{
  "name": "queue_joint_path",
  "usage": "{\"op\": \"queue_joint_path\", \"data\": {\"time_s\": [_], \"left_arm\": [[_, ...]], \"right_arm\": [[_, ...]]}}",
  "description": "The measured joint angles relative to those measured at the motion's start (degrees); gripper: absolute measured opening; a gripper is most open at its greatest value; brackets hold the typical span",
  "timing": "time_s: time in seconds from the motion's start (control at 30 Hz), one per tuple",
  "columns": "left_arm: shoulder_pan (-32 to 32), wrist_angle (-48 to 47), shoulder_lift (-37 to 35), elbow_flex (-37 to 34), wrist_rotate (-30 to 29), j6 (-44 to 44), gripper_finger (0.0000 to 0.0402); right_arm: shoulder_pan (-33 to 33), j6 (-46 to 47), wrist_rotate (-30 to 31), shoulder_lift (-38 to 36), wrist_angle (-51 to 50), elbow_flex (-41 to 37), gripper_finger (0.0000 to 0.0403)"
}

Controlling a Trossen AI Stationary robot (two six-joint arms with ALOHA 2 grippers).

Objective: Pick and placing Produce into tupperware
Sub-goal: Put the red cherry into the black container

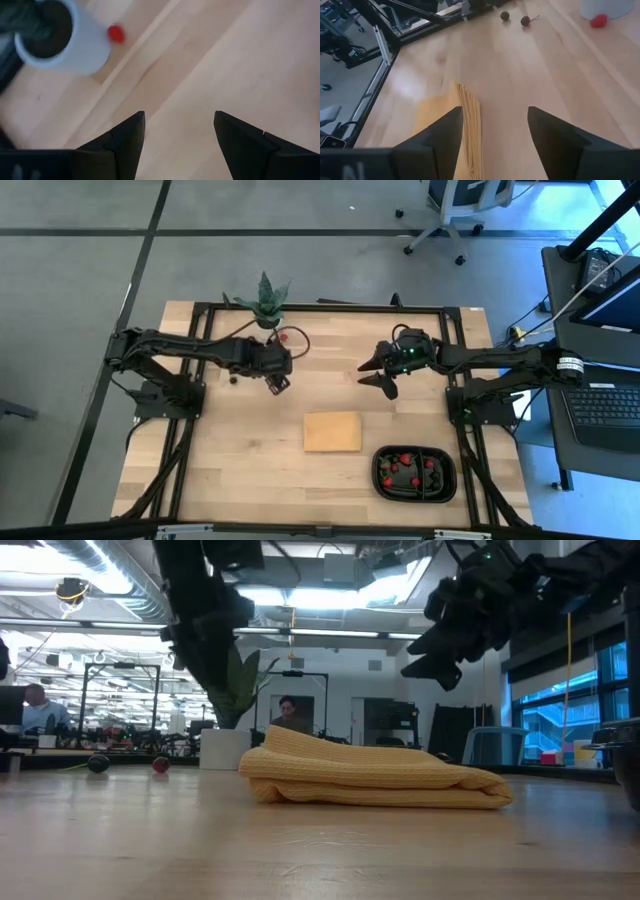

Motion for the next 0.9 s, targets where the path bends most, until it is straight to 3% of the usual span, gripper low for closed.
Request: {"op": "queue_joint_path", "data": {"time_s": [0.43,0.9], "left_arm": [[14.2,-2.9,2.7,0.0,5.4,-2.0,0.0231],[16.5,-5.7,10.2,-2.7,7.6,-2.1,0.0231]], "right_arm": [[-0.1,0.0,-0.2,0.0,-0.1,-0.4,0.0225],[0.0,0.0,-0.1,0.0,-2.1,-0.4,0.0225]]}}
